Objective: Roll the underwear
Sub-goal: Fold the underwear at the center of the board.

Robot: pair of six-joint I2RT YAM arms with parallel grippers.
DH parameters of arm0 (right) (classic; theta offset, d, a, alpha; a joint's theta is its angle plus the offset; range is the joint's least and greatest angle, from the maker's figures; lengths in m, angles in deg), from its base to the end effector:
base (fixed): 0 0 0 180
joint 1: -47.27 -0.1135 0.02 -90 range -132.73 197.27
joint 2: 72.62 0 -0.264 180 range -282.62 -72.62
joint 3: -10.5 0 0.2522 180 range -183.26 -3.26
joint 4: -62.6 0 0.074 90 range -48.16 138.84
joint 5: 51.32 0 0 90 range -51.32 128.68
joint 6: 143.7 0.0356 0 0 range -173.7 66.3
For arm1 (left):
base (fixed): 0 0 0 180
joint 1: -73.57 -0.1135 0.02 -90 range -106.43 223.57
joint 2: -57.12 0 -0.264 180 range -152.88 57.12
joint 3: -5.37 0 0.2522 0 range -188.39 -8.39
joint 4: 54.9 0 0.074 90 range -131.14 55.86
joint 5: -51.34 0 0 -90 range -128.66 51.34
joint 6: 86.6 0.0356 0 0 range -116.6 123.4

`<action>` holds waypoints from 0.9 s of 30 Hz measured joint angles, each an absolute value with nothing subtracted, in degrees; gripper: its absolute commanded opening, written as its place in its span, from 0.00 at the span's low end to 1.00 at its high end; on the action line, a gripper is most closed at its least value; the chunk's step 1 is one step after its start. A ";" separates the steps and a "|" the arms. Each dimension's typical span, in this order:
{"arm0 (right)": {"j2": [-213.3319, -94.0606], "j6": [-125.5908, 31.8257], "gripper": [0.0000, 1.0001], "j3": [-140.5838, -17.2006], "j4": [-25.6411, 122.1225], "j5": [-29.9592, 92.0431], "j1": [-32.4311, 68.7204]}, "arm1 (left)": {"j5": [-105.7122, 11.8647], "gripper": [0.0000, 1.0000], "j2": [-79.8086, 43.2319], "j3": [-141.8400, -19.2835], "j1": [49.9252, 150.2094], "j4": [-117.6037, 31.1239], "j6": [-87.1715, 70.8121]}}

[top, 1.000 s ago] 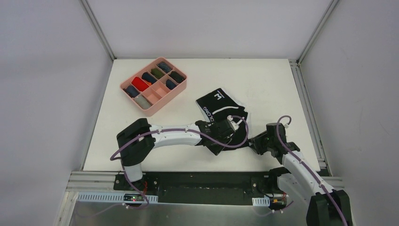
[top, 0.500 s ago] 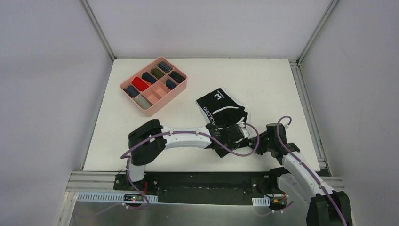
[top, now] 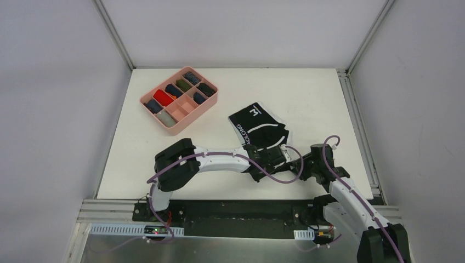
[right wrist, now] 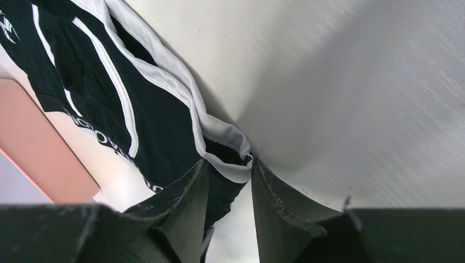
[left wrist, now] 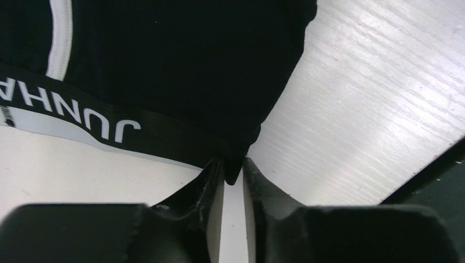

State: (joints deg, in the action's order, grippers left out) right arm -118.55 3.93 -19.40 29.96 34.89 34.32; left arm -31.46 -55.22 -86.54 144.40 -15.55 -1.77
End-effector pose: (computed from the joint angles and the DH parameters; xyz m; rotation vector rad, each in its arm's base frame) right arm 0.1467 0.0362 0.1513 0.9288 2.3429 0.6172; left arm 0.1394 -0.3874 0.1752 1.3903 2.2374 -0.3073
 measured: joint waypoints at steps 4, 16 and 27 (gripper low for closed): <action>-118.88 3.91 0.38 -19.40 30.09 34.87 34.32 | -30.54 0.00 -56.02 -87.46 144.40 -15.38 -1.35; -121.61 3.88 0.17 -19.40 33.33 34.13 34.32 | -30.61 0.00 -56.18 -87.85 144.37 -15.33 -1.92; -114.57 2.38 0.00 -19.22 25.11 35.02 34.32 | -33.45 0.00 -51.87 -84.33 144.37 -15.09 -6.27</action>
State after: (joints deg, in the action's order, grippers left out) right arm -114.57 2.38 -19.22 25.11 35.02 34.32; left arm -33.45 -51.87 -84.33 144.37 -15.09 -6.27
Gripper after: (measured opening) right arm 0.019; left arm 0.010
